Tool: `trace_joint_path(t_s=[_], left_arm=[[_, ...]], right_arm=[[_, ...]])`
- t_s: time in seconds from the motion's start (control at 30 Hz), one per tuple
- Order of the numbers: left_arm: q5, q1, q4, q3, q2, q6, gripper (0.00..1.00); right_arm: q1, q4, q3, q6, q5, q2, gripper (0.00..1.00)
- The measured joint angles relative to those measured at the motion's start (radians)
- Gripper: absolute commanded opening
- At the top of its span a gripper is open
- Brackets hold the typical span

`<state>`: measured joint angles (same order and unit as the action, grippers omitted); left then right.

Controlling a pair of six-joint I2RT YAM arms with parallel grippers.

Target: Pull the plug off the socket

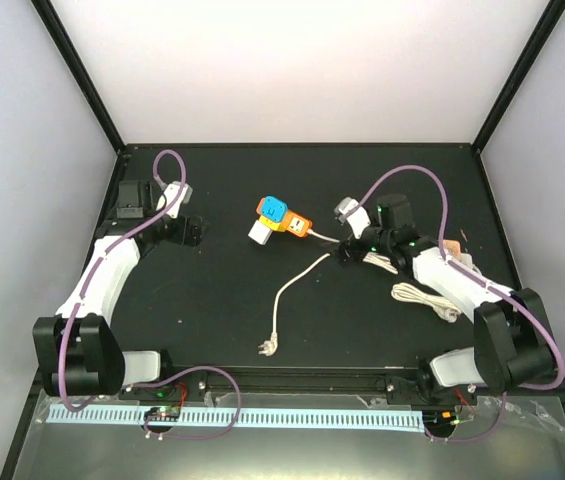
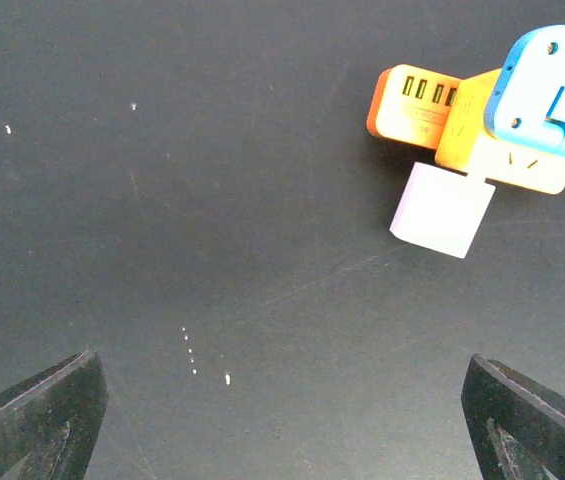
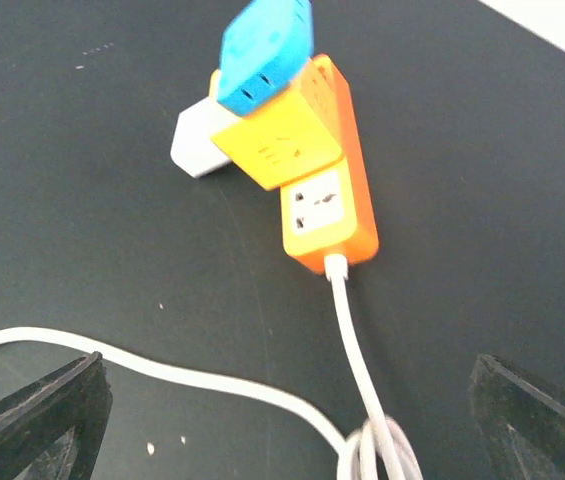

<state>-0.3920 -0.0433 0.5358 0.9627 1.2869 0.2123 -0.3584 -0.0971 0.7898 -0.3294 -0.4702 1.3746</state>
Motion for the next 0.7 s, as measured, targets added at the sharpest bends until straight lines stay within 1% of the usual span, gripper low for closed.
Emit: trace_joint_path(t_s=[0.1, 0.27, 0.5, 0.7], left_arm=[[0.002, 0.000, -0.023, -0.008, -0.014, -0.019, 0.99], [0.002, 0.003, -0.039, -0.014, -0.035, -0.031, 0.99], [0.000, 0.006, -0.039, -0.014, -0.043, -0.043, 0.99], [-0.002, 0.006, -0.036, -0.014, -0.044, -0.050, 0.99]], right_arm=[[-0.050, 0.055, 0.003, -0.017, 0.020, 0.023, 1.00], [-0.119, 0.122, 0.041, -0.039, 0.048, 0.107, 1.00], [-0.190, 0.242, 0.077, -0.084, 0.082, 0.224, 1.00], [-0.239, 0.323, 0.158, -0.119, 0.141, 0.348, 1.00]])
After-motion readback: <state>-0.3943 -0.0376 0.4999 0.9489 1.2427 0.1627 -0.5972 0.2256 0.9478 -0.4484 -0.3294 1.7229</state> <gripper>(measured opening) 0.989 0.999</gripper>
